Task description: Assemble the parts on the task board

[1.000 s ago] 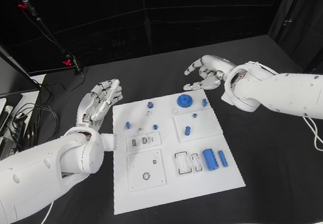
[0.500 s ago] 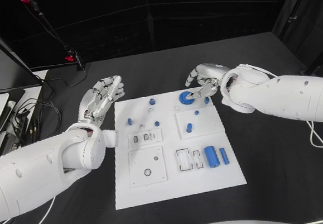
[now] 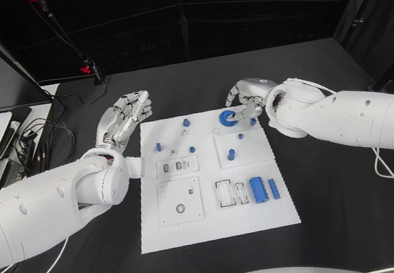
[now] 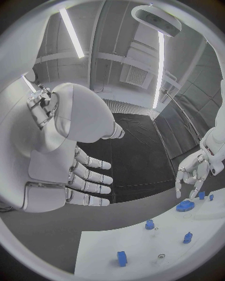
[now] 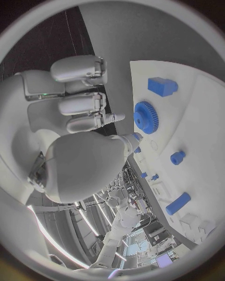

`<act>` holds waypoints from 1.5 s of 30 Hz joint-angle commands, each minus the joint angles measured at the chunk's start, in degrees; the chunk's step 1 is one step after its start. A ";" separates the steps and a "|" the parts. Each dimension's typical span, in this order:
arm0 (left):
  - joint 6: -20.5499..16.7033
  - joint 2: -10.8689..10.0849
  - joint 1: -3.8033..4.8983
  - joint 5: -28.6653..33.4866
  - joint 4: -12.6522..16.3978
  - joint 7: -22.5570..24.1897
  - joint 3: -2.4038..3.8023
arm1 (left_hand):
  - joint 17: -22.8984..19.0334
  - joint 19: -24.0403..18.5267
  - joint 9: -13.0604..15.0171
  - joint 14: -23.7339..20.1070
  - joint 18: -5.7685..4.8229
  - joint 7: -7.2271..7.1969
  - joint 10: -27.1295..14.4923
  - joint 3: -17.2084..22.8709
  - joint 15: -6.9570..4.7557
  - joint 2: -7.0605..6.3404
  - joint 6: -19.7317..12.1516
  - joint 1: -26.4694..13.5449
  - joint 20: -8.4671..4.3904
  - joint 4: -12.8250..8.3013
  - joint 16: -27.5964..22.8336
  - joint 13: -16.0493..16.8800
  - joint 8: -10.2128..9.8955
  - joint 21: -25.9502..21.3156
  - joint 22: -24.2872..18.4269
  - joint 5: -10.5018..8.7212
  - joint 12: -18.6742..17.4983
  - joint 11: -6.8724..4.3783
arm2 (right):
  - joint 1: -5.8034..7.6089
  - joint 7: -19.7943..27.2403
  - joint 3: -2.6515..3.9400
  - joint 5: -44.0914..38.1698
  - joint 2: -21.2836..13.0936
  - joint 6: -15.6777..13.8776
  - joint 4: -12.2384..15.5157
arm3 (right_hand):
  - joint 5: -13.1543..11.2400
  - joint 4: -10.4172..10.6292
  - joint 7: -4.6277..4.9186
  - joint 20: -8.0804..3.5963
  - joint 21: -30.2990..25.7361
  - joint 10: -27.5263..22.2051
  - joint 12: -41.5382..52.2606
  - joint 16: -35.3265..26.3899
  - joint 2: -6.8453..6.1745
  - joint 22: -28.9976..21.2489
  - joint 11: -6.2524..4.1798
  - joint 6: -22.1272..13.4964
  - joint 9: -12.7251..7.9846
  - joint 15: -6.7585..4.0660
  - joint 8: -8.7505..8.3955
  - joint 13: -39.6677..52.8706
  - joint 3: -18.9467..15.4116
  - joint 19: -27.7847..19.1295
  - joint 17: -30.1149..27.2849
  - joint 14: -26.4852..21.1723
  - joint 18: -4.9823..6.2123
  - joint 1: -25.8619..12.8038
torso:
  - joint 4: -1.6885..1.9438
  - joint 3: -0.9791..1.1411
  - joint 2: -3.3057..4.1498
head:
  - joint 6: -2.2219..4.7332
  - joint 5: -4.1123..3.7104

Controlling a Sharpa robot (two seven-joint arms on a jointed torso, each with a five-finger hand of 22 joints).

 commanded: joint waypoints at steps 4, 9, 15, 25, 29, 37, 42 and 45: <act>0.40 -0.14 0.07 -0.44 0.09 11.43 0.04 | -0.08 -0.27 -0.05 -0.48 1.09 9.19 -0.27 -0.34 0.10 0.48 -0.05 0.12 0.01 0.09 0.19 -0.04 0.36 0.23 0.05 0.36 0.24 0.12 | 0.11 -2.57 0.03 -1.92 0.50 0.68 -0.22 | -0.24 -0.14 -0.02 0.37 0.19 6.06 0.14 0.14 0.19 15.07 0.31 -0.29 0.08 0.47 0.40 15.07 0.63 5.85 15.06 6.06 -0.41 0.63 | -0.04 0.01 -0.01 | -0.05 0.04; 0.45 -0.03 0.07 -0.44 0.07 11.45 0.04 | -0.08 -0.30 -0.07 -0.49 1.09 9.19 -0.26 -0.36 0.10 0.51 -0.05 0.13 0.01 0.10 0.20 -0.04 0.37 0.23 0.05 0.37 0.25 0.12 | 0.11 -3.27 0.03 -2.53 0.82 1.40 -0.22 | -0.32 -0.15 0.04 0.38 0.19 6.06 0.14 0.14 0.26 15.07 0.33 -0.01 0.17 0.48 0.71 15.07 0.78 5.85 15.06 6.06 -0.41 0.77 | 0.01 0.04 0.02 | 0.20 -0.11; 0.44 -0.03 0.07 -0.44 0.07 11.44 0.04 | -0.08 -0.30 -0.07 -0.49 1.09 9.19 -0.26 -0.36 0.10 0.51 -0.05 0.13 0.01 0.10 0.20 -0.04 0.37 0.23 0.05 0.37 0.25 0.12 | 0.10 -4.01 0.03 -2.74 1.12 2.26 -0.34 | -0.41 -0.11 0.10 0.39 0.19 6.06 0.14 0.14 0.12 15.07 0.37 0.03 0.19 0.49 0.78 15.07 0.73 5.85 15.06 6.06 -0.41 0.71 | -0.01 0.05 0.02 | 0.22 0.00; 0.49 0.01 0.07 -0.44 0.06 11.43 0.04 | -0.08 -0.33 -0.09 -0.51 1.09 9.19 -0.27 -0.40 0.11 0.55 -0.06 0.12 0.01 0.12 0.21 -0.04 0.37 0.22 0.05 0.37 0.27 0.13 | 0.09 -5.90 0.04 -2.88 1.69 4.15 -0.36 | -0.54 -0.06 0.34 0.51 0.19 6.06 0.14 0.14 0.10 15.07 0.56 1.20 0.38 0.67 1.43 15.07 0.82 5.85 15.06 6.06 -0.41 0.55 | -0.12 0.03 0.01 | -0.08 0.45; 0.47 -0.08 0.07 -0.44 0.11 11.44 0.04 | -0.08 -0.33 -0.09 -0.51 1.09 9.19 -0.27 -0.40 0.11 0.55 -0.06 0.12 0.01 0.12 0.21 -0.04 0.37 0.22 0.05 0.37 0.27 0.13 | 0.09 -6.33 0.04 -2.93 1.79 4.69 -0.38 | -0.54 -0.07 0.39 0.53 0.19 6.06 0.14 0.14 0.13 15.07 0.58 1.29 0.38 0.71 1.46 15.07 0.85 5.85 15.06 6.06 -0.41 0.56 | -0.01 0.03 -0.02 | -0.20 0.38; 0.41 -0.25 0.07 -0.44 0.27 11.46 0.04 | -0.08 -0.33 -0.09 -0.51 1.09 9.19 -0.27 -0.40 0.11 0.55 -0.06 0.12 0.01 0.12 0.21 -0.04 0.37 0.22 0.05 0.37 0.27 0.13 | 0.09 -7.53 0.04 -2.96 2.16 5.96 -0.80 | -0.81 -0.11 0.45 0.78 0.19 6.06 0.14 0.14 0.25 15.07 0.72 -0.19 -0.22 0.96 0.35 15.07 1.00 5.85 15.06 6.06 -0.41 0.49 | -0.08 0.06 -0.01 | -0.35 0.56; 0.45 -0.31 0.07 -0.44 0.26 11.40 0.04 | -0.08 -0.33 -0.09 -0.51 1.09 9.19 -0.27 -0.40 0.11 0.55 -0.06 0.12 0.01 0.12 0.21 -0.04 0.37 0.22 0.05 0.37 0.27 0.13 | 0.09 -7.72 0.04 -2.97 2.51 6.07 -0.95 | -0.85 -0.16 0.37 0.82 0.19 6.06 0.14 0.14 0.66 15.07 0.67 -0.34 -0.36 0.98 0.14 15.07 1.23 5.85 15.06 6.06 -0.41 0.57 | -0.08 0.04 0.03 | -0.42 0.53; 0.51 -0.30 0.07 -0.44 0.26 11.35 0.04 | -0.08 -0.40 -0.14 -0.54 1.08 9.18 -0.28 -0.47 0.11 0.61 -0.07 0.13 0.01 0.13 0.22 -0.04 0.39 0.21 0.04 0.38 0.30 0.13 | 0.09 -7.80 0.04 -2.97 2.66 5.86 -0.97 | -0.89 -0.27 0.32 0.84 0.19 6.06 0.14 0.14 1.07 15.07 0.63 -0.24 -0.44 0.97 0.05 15.07 1.49 5.85 15.06 6.06 -0.41 0.76 | 0.01 0.03 0.03 | -0.50 0.56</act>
